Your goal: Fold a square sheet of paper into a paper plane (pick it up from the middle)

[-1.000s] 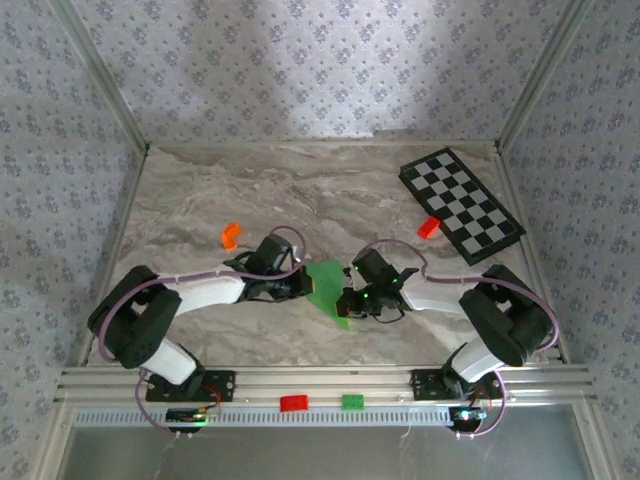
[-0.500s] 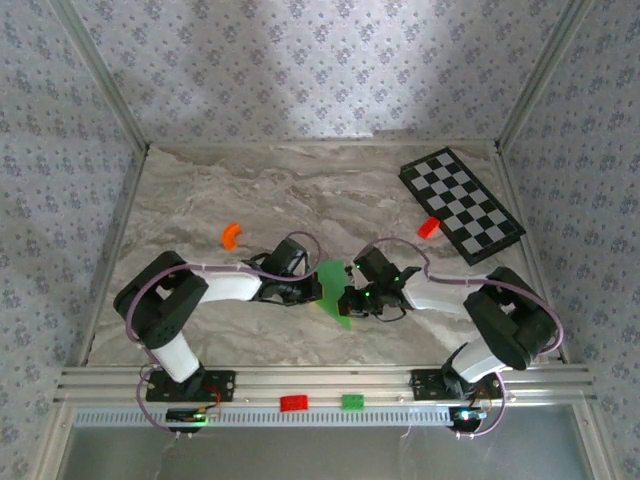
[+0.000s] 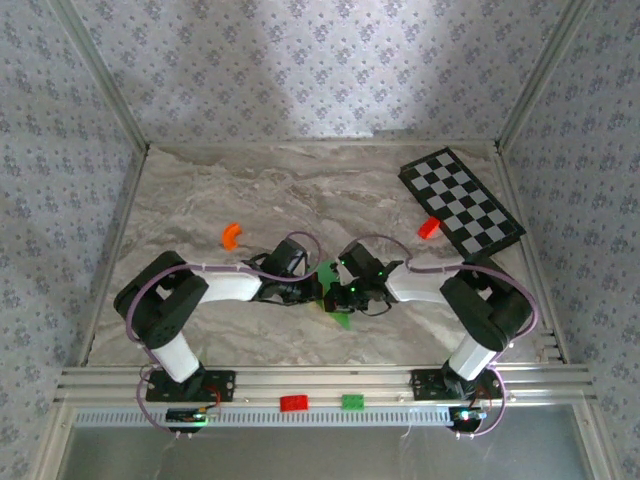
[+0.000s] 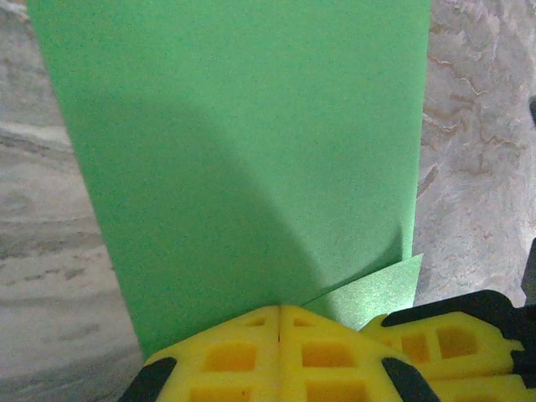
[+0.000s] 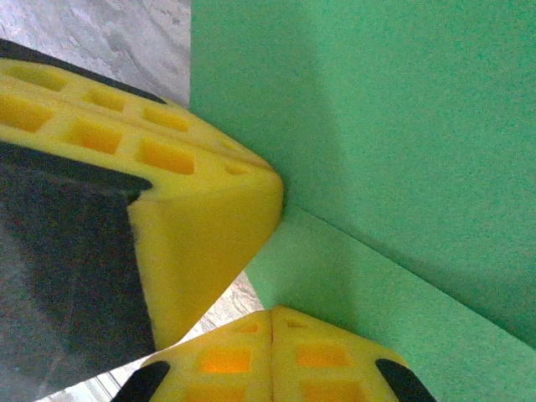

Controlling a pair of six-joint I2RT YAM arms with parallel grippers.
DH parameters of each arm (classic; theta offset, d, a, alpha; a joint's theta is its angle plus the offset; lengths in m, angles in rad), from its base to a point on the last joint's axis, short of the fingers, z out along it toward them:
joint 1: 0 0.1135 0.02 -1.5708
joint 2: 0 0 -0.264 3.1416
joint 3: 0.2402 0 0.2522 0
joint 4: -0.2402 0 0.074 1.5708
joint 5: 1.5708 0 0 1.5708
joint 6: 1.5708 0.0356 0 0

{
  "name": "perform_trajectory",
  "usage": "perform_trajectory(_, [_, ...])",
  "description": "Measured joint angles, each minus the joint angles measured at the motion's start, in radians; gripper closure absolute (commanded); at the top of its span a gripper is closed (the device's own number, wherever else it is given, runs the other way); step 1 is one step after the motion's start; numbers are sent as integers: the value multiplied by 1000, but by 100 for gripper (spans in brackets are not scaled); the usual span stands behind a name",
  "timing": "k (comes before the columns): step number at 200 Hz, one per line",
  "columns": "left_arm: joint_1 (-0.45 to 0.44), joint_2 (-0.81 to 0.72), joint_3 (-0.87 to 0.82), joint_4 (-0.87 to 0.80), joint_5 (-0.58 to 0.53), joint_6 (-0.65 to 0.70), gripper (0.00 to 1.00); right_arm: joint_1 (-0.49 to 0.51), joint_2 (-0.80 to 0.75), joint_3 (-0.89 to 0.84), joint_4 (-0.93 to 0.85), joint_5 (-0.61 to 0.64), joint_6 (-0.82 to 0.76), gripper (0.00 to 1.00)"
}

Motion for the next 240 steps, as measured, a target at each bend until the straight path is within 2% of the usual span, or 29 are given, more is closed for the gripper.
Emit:
perform_trajectory(42, [1,1,-21,43,9,-5,100,-17,-69,-85,27,-4,-17,87])
perform_trajectory(114, [9,7,-33,74,33,-8,100,-32,-161,-108,-61,-19,-41,87])
perform_trajectory(143, [10,8,-33,74,35,-4,100,-20,-140,-58,-71,-36,-45,88])
perform_trajectory(188, [12,11,-32,74,39,0,100,1,-20,-16,-69,-36,-68,88])
perform_trajectory(240, [21,30,-33,109,65,3,100,-14,-101,-140,51,-60,-58,86])
